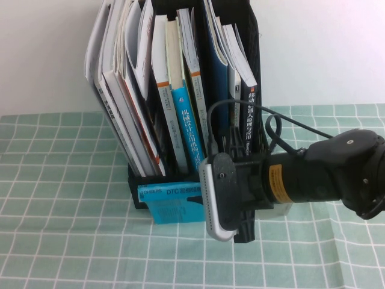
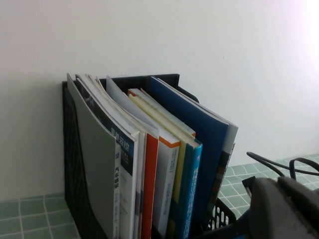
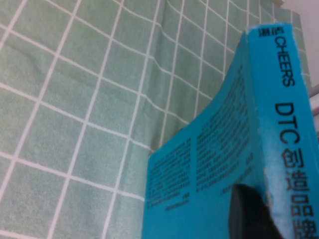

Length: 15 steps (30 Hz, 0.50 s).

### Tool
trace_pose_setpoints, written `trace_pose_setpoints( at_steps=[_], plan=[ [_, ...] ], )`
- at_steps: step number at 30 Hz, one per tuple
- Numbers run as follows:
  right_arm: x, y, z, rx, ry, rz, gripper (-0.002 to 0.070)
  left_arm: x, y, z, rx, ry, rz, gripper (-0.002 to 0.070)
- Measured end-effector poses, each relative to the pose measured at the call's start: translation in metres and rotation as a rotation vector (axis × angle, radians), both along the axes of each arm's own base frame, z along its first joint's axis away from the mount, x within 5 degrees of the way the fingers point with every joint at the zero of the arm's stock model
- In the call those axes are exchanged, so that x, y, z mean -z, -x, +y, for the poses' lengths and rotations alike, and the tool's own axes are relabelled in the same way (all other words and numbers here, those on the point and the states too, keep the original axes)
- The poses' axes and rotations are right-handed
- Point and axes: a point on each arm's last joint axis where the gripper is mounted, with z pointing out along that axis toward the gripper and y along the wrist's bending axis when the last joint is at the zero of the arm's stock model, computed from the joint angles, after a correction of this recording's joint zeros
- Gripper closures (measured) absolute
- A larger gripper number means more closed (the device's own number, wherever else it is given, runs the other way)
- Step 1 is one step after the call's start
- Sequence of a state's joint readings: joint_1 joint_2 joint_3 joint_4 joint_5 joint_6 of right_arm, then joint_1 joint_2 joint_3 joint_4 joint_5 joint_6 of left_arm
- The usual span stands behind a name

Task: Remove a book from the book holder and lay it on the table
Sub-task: Place the picked book on the book

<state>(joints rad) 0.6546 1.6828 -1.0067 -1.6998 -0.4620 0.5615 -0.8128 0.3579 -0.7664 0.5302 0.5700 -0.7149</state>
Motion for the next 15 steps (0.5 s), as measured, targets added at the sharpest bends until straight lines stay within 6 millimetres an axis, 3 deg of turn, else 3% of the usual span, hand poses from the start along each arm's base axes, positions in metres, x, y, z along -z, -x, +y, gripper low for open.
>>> trace_pose_setpoints(
  at_steps=[15],
  plan=[
    [0.0029,-0.0058,0.0035,0.032,-0.049,-0.015,0.0475,-0.0004,0.0001,-0.0002,0.002,0.004,-0.002,0.0678]
  ],
)
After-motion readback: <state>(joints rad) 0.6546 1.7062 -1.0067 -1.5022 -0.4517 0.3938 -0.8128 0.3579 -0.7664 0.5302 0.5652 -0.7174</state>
